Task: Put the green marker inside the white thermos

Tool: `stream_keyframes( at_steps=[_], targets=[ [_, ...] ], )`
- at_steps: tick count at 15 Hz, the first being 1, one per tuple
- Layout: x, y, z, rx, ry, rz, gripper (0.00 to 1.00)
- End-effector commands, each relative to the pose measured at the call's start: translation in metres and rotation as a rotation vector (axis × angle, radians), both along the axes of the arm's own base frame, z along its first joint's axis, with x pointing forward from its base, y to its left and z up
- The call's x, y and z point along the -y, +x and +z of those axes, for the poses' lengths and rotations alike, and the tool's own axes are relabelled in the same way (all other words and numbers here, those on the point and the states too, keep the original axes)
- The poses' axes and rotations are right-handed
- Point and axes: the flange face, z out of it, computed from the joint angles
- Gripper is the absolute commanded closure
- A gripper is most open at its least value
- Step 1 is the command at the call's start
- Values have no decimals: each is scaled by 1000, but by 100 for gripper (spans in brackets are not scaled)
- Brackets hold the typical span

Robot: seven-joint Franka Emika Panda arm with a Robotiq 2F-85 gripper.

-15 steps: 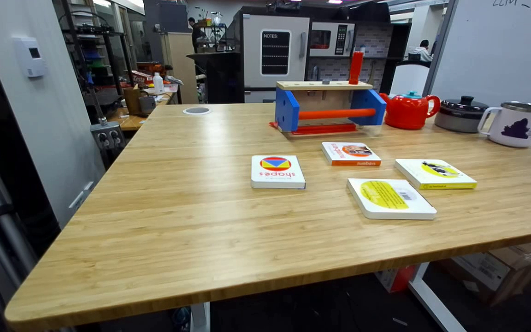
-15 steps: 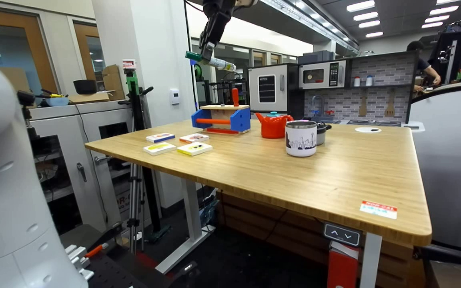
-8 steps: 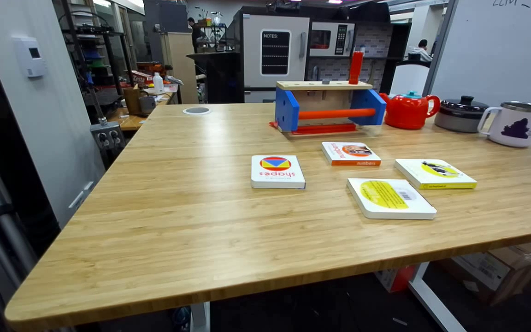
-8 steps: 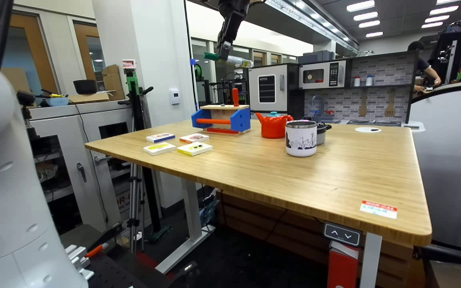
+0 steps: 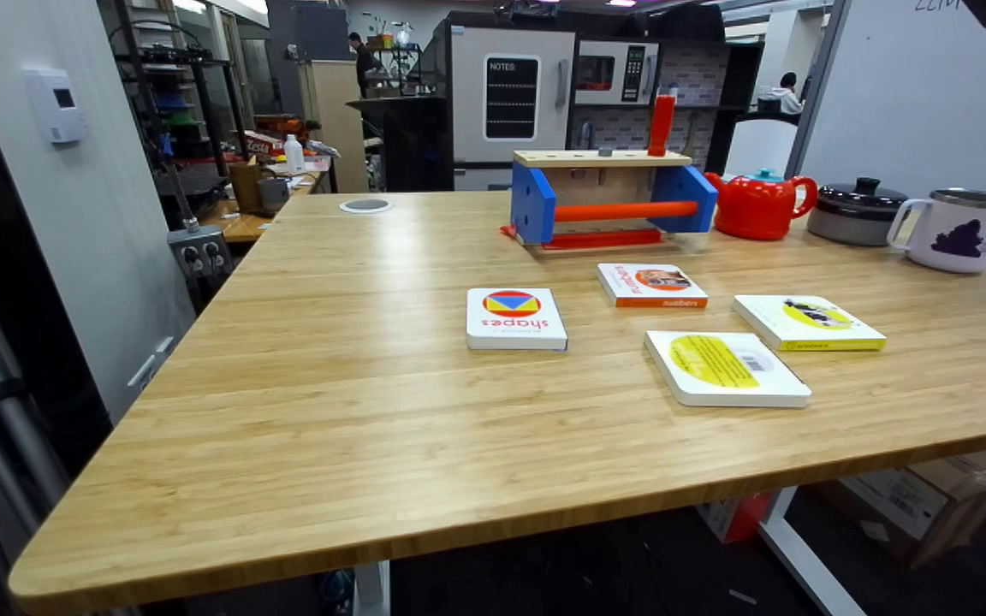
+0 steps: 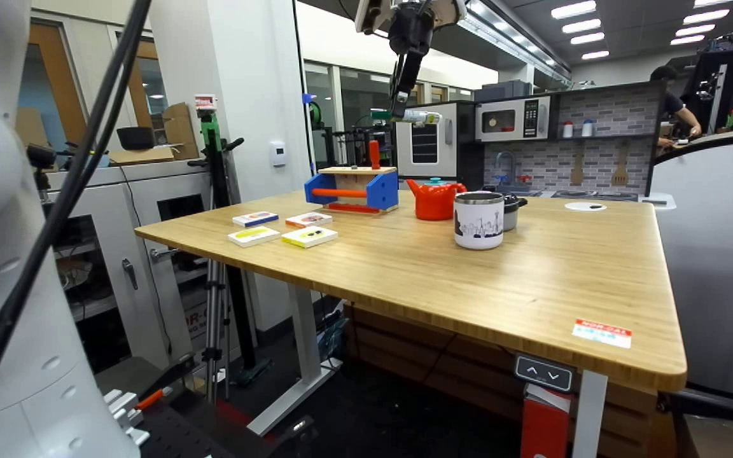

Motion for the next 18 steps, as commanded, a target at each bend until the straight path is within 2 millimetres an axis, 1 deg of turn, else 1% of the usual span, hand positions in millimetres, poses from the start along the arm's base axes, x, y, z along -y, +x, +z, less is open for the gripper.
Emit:
stream_keyframes(
  at_steps=[1,3,6,10,12,15,18],
  targets=[
    [12,7,3,-9,6,-78,94],
    [17,11,9,43,-19,-134,94],
    [16,13,17,77,-48,-191,94],
    [17,12,16,88,-59,-251,94],
    [17,12,17,114,-60,-247,94],
    [20,14,20,165,-118,-252,94],
    [27,12,21,187,-197,-303,94]
  ],
)
